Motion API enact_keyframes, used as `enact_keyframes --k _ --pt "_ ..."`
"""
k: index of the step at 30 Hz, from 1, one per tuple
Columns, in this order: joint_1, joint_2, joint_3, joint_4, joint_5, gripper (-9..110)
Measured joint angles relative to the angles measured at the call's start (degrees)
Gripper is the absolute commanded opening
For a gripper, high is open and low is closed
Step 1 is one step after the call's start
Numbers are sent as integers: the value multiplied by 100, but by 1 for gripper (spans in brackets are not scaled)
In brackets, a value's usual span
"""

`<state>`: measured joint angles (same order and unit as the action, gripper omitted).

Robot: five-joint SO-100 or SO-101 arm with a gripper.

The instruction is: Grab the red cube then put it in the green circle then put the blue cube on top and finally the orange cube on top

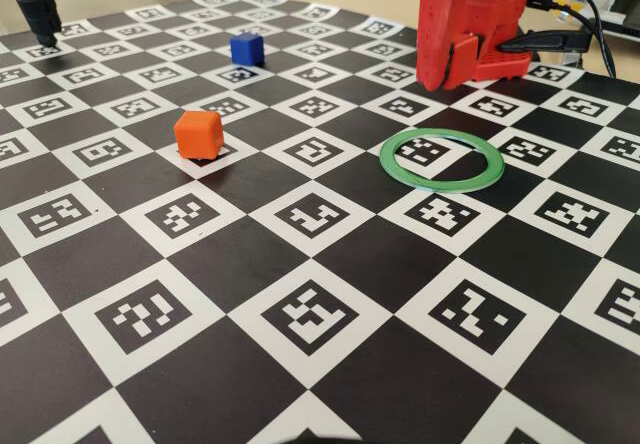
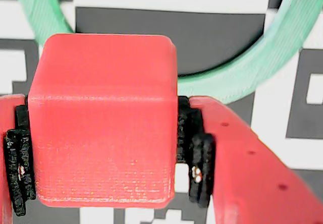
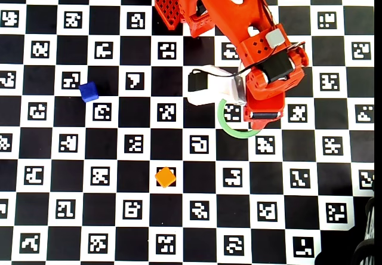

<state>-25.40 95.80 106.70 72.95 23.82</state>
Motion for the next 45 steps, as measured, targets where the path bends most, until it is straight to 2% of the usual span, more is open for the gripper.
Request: enact_keyframes --k 25,45 --pt "-88 0 1626 -1767 -70 1" --pt "-255 0 2021 -2355 -53 1"
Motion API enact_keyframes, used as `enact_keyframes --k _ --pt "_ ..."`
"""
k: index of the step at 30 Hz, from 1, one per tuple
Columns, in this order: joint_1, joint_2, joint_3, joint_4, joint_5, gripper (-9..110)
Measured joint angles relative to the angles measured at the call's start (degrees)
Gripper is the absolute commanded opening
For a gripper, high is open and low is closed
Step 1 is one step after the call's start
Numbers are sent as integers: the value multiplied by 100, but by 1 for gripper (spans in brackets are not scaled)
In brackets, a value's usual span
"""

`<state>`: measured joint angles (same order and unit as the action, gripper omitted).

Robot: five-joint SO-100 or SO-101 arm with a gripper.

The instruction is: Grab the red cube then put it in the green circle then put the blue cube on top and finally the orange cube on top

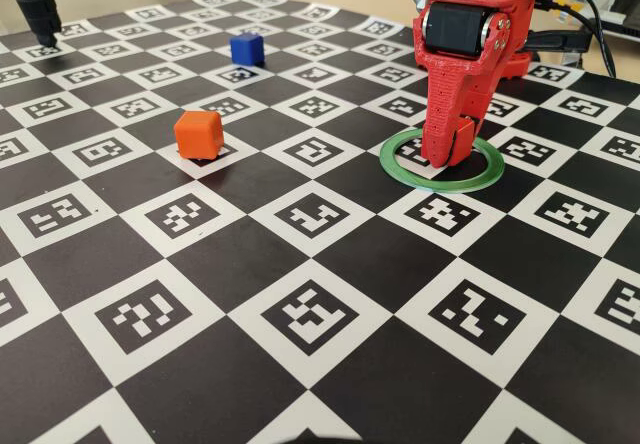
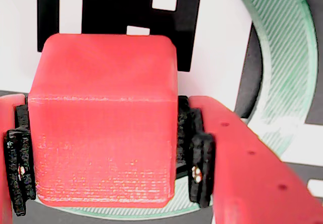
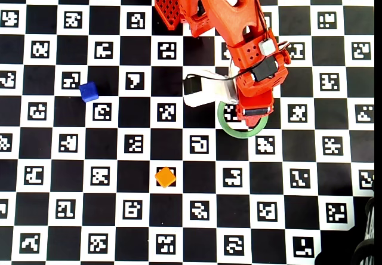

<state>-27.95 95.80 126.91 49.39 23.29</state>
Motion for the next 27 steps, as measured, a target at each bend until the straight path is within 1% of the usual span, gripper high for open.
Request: enact_keyframes --k 14,19,25,27 --pt "0 0 0 0 -185 2" --pt "0 0 0 18 -185 9" --pt "0 0 0 123 -422 16" --pt "0 0 0 123 -404 20"
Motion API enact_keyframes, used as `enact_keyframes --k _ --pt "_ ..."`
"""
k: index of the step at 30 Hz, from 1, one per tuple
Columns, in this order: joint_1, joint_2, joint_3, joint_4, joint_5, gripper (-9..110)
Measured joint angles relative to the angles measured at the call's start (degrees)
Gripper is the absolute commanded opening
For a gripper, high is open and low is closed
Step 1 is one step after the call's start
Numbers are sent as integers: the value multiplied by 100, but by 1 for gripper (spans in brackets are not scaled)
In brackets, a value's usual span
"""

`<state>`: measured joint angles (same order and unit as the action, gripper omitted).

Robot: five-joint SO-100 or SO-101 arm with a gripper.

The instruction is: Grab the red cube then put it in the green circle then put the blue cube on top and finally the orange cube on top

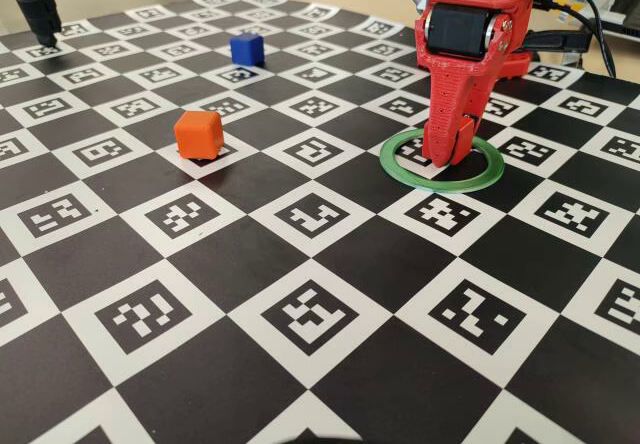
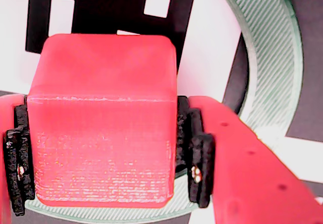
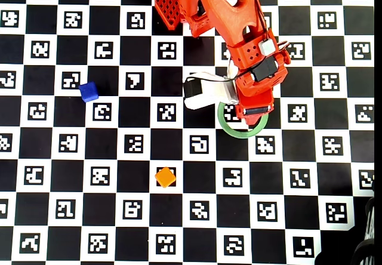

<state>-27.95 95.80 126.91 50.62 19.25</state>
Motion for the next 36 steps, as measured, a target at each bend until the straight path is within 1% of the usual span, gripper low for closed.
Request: enact_keyframes --k 3,9,11,21,29,36 --pt "0 0 0 0 9 24" --pt "0 0 0 0 9 28" --pt "0 0 0 0 9 31" --pt "0 0 0 97 -62 37" --pt "0 0 0 97 -62 39" --pt "0 0 0 475 -79 39"
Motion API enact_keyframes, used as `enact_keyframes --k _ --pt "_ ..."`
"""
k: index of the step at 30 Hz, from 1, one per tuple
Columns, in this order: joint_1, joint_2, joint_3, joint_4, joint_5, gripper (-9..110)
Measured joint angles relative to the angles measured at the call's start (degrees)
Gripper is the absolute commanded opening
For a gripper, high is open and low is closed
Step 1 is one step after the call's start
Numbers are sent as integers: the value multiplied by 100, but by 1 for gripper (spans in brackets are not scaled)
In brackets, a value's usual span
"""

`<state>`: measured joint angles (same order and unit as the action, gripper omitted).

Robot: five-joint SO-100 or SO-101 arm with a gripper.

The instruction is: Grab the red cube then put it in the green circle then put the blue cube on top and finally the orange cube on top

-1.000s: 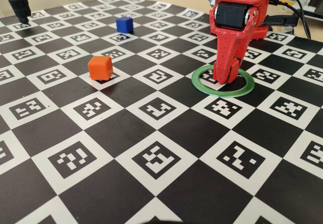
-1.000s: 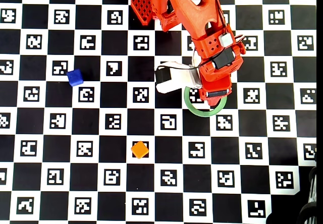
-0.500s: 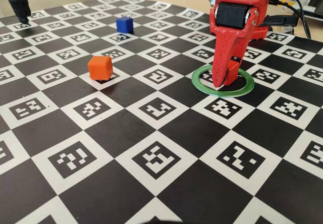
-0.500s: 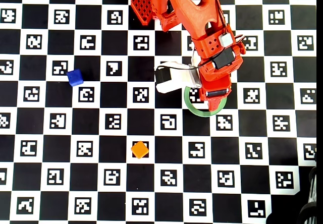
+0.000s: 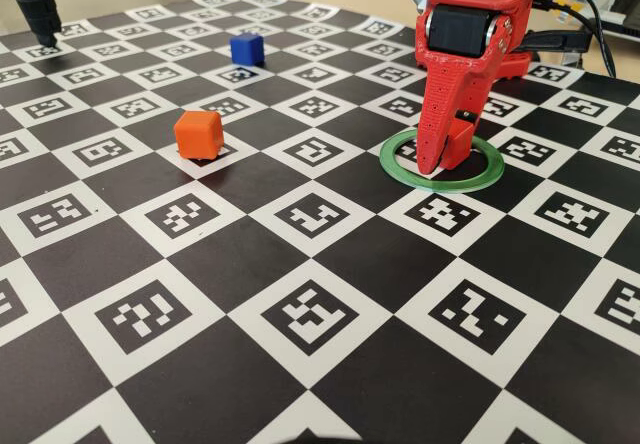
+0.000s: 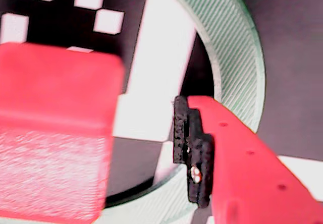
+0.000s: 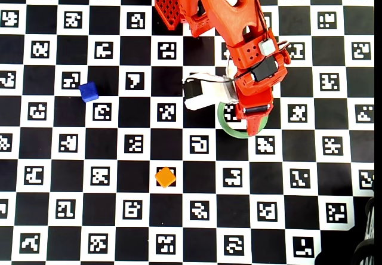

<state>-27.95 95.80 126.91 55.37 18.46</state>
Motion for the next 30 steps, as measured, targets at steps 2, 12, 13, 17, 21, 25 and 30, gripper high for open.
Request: enact_keyframes --k 2,12,13,17,21,25,30 --pt "0 0 -44 167 0 39" --pt "237 448 -791 1230 -193 39" --pt "272 483 -879 1354 -229 39" --pt "413 650 -1257 1854 -308 39" --pt "536 800 -1705 2399 -387 39" --pt "633 940 -2127 2936 -413 39" --pt "747 1020 -2698 3595 -457 39"
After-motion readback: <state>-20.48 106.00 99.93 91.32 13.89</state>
